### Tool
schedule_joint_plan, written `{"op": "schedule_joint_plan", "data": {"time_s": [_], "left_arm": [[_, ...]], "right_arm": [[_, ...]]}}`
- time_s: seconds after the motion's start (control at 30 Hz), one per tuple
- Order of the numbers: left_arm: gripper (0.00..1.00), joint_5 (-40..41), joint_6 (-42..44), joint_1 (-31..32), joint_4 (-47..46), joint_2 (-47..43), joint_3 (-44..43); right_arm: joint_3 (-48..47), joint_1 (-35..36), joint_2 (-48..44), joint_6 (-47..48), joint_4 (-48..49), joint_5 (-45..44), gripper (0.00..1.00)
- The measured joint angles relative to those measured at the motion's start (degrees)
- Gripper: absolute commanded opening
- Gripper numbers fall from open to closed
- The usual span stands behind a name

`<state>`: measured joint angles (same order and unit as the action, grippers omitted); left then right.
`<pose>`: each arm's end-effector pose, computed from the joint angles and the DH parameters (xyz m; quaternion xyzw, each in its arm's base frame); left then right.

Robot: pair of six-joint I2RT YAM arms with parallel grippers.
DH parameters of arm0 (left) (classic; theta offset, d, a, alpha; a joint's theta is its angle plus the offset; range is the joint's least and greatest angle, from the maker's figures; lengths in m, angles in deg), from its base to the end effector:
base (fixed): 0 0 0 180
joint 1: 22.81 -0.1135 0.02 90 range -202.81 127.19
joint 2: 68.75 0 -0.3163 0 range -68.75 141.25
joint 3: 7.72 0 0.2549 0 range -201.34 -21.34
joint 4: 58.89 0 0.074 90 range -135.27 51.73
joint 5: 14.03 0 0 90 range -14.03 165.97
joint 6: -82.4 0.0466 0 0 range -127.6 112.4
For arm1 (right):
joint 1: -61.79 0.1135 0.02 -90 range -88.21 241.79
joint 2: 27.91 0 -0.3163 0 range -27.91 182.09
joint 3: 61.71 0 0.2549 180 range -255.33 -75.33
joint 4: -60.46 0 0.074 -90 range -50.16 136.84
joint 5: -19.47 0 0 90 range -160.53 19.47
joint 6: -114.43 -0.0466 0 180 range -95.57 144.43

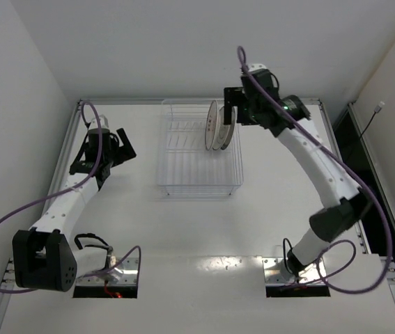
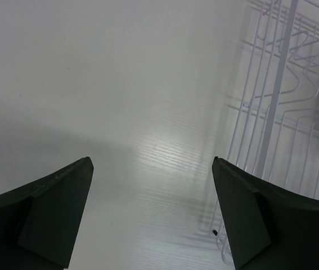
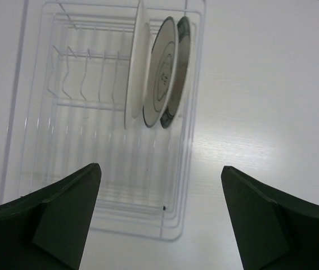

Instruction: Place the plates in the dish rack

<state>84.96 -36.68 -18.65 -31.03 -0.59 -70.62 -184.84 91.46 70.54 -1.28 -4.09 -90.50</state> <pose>0.2565 -0.0114 0.3181 -0.2256 0.8479 -0.0698 0.4746 0.3454 0.1785 0.4573 0.0426 0.8941 0.0548 0.4424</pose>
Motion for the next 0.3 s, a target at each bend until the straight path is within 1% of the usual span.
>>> {"op": "schedule_joint_plan", "data": {"time_s": [0.17,0.23,0.3], "left_arm": [[0.85,0.1,0.2,0.0,0.3,0.0,0.0],[0.85,0.3,0.2,0.0,0.3,0.0,0.0],[0.85,0.4,0.3,0.0,0.3,0.0,0.0]], "right_arm": [[11.5,-2.4,-16.4,1.1,-1.9,3.5,0.88],[18.3,-2.5,-23.1,1.5,-2.3,4.6,0.87],[26.2,-2.4,-29.6,1.8,-2.6,3.2,0.87]]}}
